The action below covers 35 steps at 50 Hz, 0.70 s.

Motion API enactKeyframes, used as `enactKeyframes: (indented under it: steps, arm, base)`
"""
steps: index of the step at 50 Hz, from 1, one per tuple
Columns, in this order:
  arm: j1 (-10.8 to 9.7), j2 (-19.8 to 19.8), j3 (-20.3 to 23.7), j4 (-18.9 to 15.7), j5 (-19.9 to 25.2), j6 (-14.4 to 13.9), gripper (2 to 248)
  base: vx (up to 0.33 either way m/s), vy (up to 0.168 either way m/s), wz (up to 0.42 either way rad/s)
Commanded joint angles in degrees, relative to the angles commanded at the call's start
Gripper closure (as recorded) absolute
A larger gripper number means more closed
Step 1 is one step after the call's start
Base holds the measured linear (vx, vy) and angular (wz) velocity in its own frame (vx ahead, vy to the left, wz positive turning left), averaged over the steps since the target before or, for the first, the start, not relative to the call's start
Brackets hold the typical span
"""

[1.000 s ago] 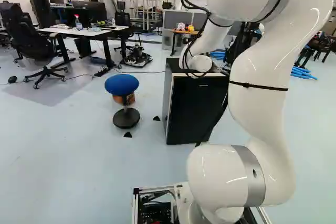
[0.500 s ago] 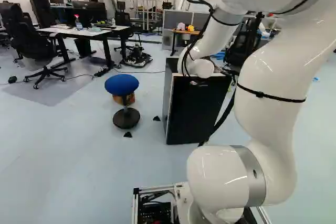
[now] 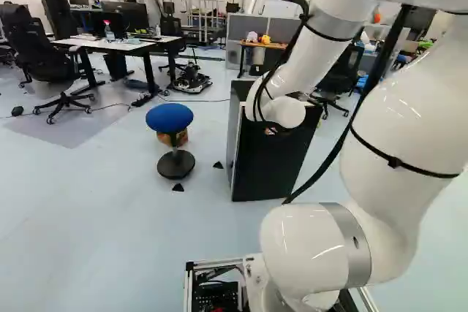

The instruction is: Grab a drink from the fridge

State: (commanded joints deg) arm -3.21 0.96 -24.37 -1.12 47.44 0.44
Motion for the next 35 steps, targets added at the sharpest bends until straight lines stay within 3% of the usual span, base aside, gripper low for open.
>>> enactKeyframes:
  steps: [35]
  arm:
    - [2.2,10.5,13.6,0.8,1.8,-0.3,150]
  base:
    - [0.000,0.000,0.000]
